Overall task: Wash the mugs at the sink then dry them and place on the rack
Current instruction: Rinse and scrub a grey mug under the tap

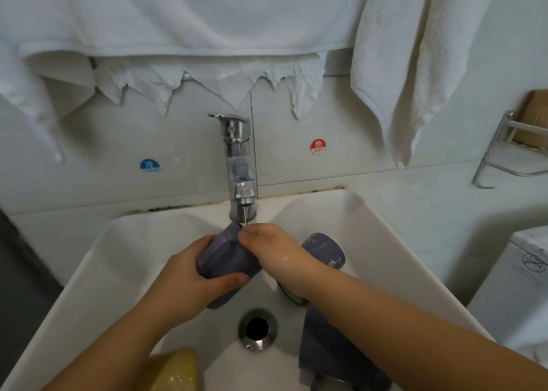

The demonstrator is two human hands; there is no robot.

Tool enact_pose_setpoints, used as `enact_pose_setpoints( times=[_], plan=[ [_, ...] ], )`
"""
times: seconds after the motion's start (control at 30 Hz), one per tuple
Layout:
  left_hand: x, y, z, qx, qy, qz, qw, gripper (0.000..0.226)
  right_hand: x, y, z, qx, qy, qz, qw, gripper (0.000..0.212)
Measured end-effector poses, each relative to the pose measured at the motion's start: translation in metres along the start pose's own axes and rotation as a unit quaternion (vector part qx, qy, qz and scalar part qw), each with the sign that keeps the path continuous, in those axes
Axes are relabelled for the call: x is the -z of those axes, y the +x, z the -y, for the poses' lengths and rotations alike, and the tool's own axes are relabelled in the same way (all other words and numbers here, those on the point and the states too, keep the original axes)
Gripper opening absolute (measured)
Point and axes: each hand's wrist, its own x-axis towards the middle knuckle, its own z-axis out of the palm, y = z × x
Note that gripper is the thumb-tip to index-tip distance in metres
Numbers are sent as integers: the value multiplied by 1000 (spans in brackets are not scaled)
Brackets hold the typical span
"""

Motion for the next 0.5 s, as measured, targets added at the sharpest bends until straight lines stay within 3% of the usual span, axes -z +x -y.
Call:
enact_pose_setpoints(
  times=[0.17, 0.4, 0.5],
  plan=[
    [-12, -1, -3, -49, 62, 1, 997, 64, 2, 4, -1, -17, 21, -66, 997, 42],
    [-13, -3, -4, -89, 179, -55, 978, 84, 0, 4, -4, -3, -15, -36, 999, 21],
    [-12, -2, -1, -86, 136, -4, 987, 89, 3, 1, -4, 35, -51, -60, 996, 36]
  ],
)
